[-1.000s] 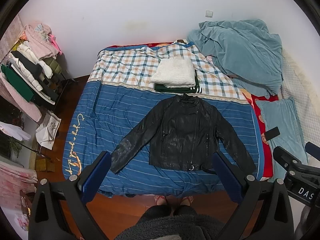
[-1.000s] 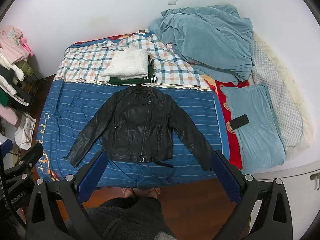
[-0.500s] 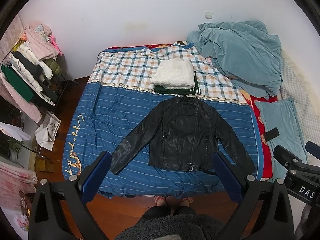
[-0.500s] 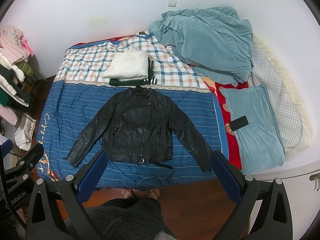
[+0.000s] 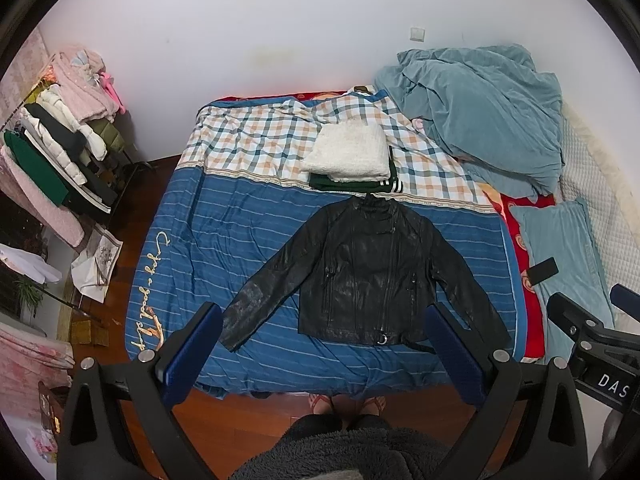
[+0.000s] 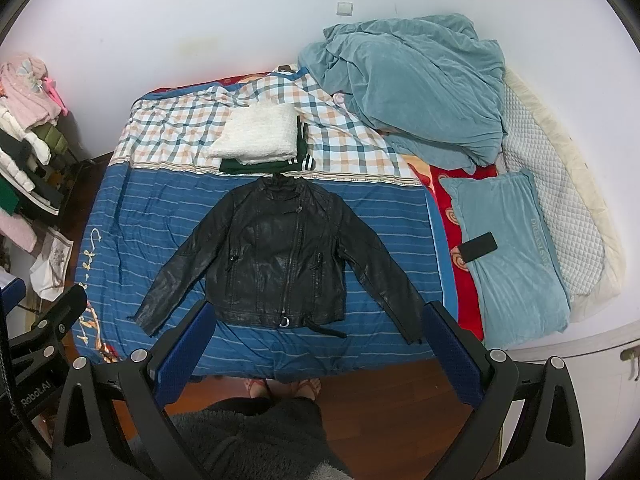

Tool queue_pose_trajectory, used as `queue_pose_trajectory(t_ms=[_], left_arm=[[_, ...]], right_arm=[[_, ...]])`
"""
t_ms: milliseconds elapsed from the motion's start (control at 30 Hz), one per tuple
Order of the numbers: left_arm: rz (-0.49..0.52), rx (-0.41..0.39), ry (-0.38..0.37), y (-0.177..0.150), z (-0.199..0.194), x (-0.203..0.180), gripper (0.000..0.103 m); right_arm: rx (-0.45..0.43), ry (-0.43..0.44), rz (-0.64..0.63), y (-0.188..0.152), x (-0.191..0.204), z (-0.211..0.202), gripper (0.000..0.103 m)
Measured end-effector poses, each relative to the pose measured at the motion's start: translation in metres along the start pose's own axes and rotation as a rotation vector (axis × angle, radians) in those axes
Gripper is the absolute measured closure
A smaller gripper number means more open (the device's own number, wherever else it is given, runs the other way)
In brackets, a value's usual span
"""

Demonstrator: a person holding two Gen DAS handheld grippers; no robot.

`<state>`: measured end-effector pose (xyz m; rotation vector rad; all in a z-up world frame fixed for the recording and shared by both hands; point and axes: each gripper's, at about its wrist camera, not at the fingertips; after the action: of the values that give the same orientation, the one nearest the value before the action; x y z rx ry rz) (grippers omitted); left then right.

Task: Fold large clothes

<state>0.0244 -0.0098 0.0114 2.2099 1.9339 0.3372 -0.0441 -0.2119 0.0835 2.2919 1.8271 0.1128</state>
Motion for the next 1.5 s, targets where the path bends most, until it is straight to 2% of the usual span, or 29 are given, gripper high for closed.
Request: queue_pose_trajectory(t_ms=[333, 467, 600, 733, 767, 867, 900, 1033, 1167, 1333, 1400, 1500], left_arm=[[0.008, -0.008, -0.007, 0.001, 0.003, 0.004, 0.0], [-0.02, -0.069, 0.029, 0.011, 0.015, 0.012, 0.0], [-0.048, -0.118, 0.113, 0.035, 0.057, 0.021, 0.0], [-0.028, -0.112, 0.198, 0.046, 0.123, 0.024, 0.0], [-0.02, -0.095, 0.213, 0.046, 0.141, 0.026, 0.0], [0.002, -0.014, 0.237, 0.051, 0.206, 0.019, 0.0], [0.006, 0.02, 0.244, 0.052, 0.227, 0.013, 0.0], [0.01, 0.107, 0.272, 0.054, 0.297, -0.009, 0.0], [0.013, 0.18, 0.305, 0.052, 0.367, -0.038, 0.0], [0.029, 0.254, 0.326, 0.051, 0.449, -0.075, 0.0], [0.043, 0.299, 0.328, 0.05, 0.483, -0.092, 0.0], [0.063, 0.351, 0.334, 0.05, 0.524, -0.112, 0.0]], right_arm=[[-0.002, 0.003, 0.006, 0.003, 0.0, -0.003, 0.0], [-0.002, 0.013, 0.029, 0.007, 0.0, -0.002, 0.0], [-0.016, 0.102, 0.108, 0.019, -0.01, 0.029, 0.0], [0.037, 0.171, 0.268, 0.027, -0.036, 0.099, 0.0], [0.048, 0.178, 0.321, 0.028, -0.046, 0.121, 0.006], [0.095, 0.187, 0.454, 0.018, -0.072, 0.191, 0.036], [0.115, 0.201, 0.508, 0.011, -0.084, 0.217, 0.041], [0.158, 0.289, 0.717, -0.023, -0.138, 0.314, 0.041], [0.164, 0.372, 0.919, -0.062, -0.193, 0.409, 0.04], [0.144, 0.56, 1.233, -0.118, -0.261, 0.542, 0.04], [0.132, 0.605, 1.32, -0.133, -0.28, 0.587, 0.04], [0.129, 0.615, 1.424, -0.155, -0.297, 0.635, 0.04]])
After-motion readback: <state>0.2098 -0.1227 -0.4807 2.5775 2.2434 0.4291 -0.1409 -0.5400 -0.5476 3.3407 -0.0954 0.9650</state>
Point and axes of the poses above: each gripper's, at about its wrist camera, not at the fingertips, and z roughly the way its jaws point, x to its left, y to its top, and after that the axes turned 12 degrees about x, right-handed
